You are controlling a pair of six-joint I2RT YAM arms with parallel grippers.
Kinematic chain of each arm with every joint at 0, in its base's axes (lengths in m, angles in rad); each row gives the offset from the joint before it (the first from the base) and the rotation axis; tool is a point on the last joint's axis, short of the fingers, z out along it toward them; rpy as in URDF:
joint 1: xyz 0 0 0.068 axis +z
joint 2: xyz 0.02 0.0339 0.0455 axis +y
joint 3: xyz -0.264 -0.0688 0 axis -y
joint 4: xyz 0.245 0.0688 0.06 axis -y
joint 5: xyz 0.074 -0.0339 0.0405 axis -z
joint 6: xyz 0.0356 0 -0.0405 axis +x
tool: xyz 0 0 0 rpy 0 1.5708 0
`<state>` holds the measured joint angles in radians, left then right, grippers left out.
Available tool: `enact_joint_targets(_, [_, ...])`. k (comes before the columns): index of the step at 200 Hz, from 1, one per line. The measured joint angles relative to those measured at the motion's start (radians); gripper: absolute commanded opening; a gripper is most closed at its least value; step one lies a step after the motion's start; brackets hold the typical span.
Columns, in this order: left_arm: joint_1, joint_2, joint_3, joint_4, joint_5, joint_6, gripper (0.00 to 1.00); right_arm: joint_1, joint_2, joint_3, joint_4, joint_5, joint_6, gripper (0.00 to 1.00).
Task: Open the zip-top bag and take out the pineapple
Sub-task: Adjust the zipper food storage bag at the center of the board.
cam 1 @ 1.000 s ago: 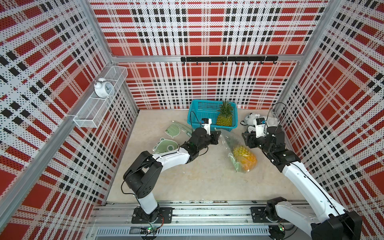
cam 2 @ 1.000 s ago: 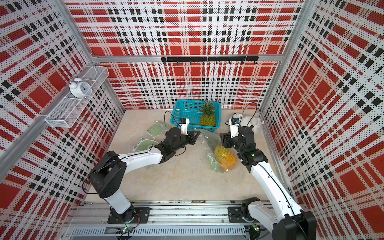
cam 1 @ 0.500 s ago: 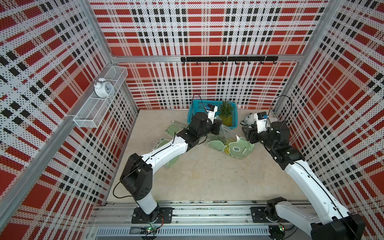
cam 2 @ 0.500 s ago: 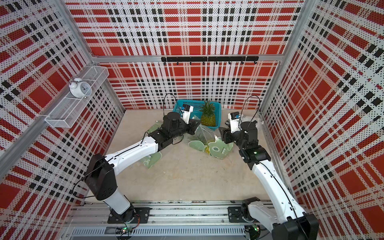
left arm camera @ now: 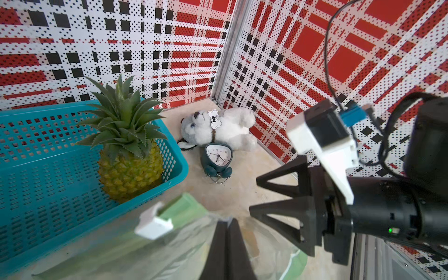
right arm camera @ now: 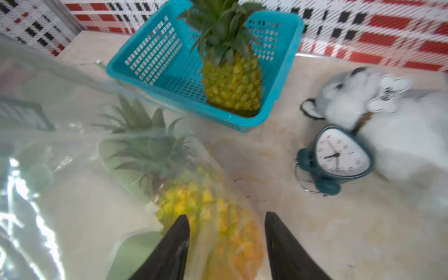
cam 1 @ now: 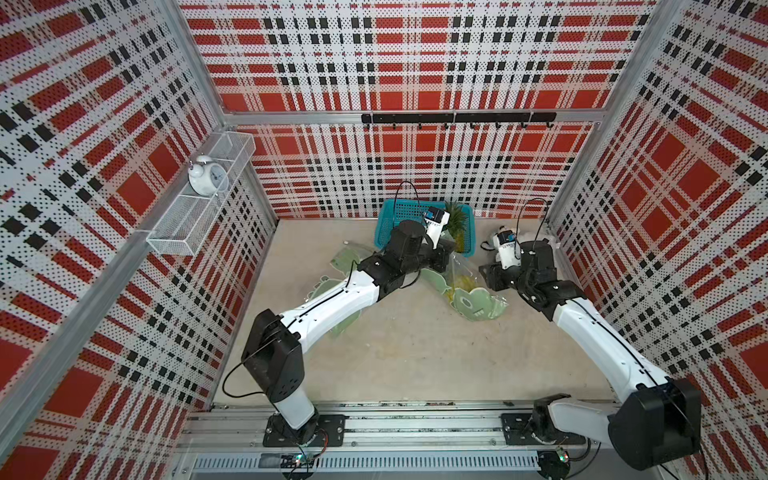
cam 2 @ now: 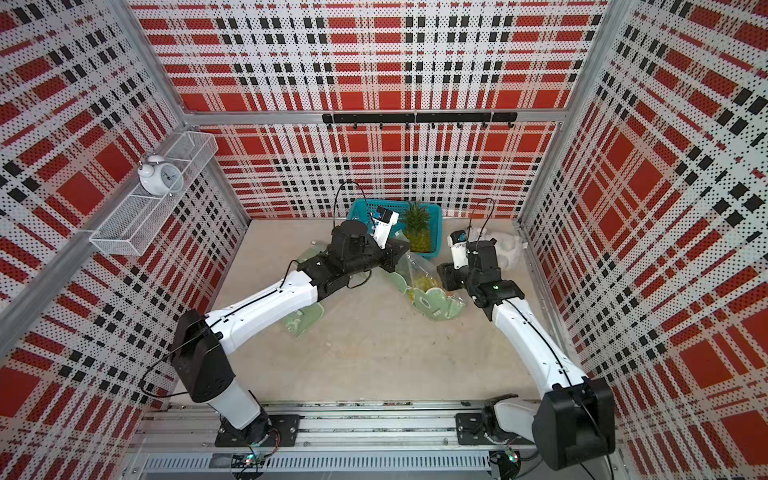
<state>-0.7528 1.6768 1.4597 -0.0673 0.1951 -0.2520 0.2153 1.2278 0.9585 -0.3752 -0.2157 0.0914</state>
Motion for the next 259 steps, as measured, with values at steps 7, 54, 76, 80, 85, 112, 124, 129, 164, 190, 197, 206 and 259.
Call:
enact_joint_targets(7, [-0.001, 0.000, 0.002, -0.005, 0.000, 0.006, 0.00, 0.000, -0.007, -0.021, 0.000, -0.032, 0.003, 0.54])
enact_joint_targets(54, [-0.008, 0.000, 0.023, -0.035, 0.010, 0.037, 0.00, 0.025, -0.090, -0.147, 0.003, -0.161, 0.036, 0.54])
enact_joint_targets(76, [-0.016, 0.002, 0.049, -0.040, 0.013, 0.042, 0.00, 0.082, -0.097, -0.173, 0.019, -0.177, 0.058, 0.54])
enact_joint_targets(80, [-0.018, 0.002, 0.055, -0.041, 0.014, 0.043, 0.00, 0.093, -0.097, -0.179, 0.023, -0.180, 0.061, 0.54])
enact_joint_targets(85, [-0.020, 0.004, 0.063, -0.042, 0.016, 0.044, 0.00, 0.106, -0.097, -0.187, 0.030, -0.183, 0.068, 0.53])
enact_joint_targets(112, [-0.036, 0.015, 0.098, -0.052, 0.034, 0.055, 0.00, 0.165, -0.098, -0.223, 0.074, -0.188, 0.106, 0.53])
enact_joint_targets(124, [-0.043, 0.016, 0.099, -0.055, 0.035, 0.060, 0.00, 0.177, -0.101, -0.239, 0.103, -0.185, 0.121, 0.53])
enact_joint_targets(129, [-0.046, 0.016, 0.099, -0.055, 0.035, 0.061, 0.00, 0.180, -0.102, -0.247, 0.116, -0.185, 0.127, 0.53])
enact_joint_targets(164, [-0.069, 0.003, 0.061, -0.031, 0.043, 0.100, 0.00, 0.198, -0.107, -0.304, 0.214, -0.176, 0.167, 0.52])
enact_joint_targets(190, [-0.104, -0.047, -0.005, -0.017, 0.062, 0.132, 0.00, 0.241, -0.107, -0.324, 0.285, -0.162, 0.187, 0.52])
enact_joint_targets(197, [-0.109, -0.064, -0.024, -0.015, 0.063, 0.138, 0.00, 0.255, -0.108, -0.328, 0.303, -0.161, 0.189, 0.53])
enact_joint_targets(206, [-0.115, -0.087, -0.052, -0.014, 0.065, 0.148, 0.00, 0.269, -0.114, -0.333, 0.322, -0.158, 0.190, 0.55])
enact_joint_targets(259, [-0.126, -0.218, -0.193, -0.011, 0.058, 0.198, 0.00, 0.289, -0.301, -0.342, 0.332, -0.160, 0.119, 0.62])
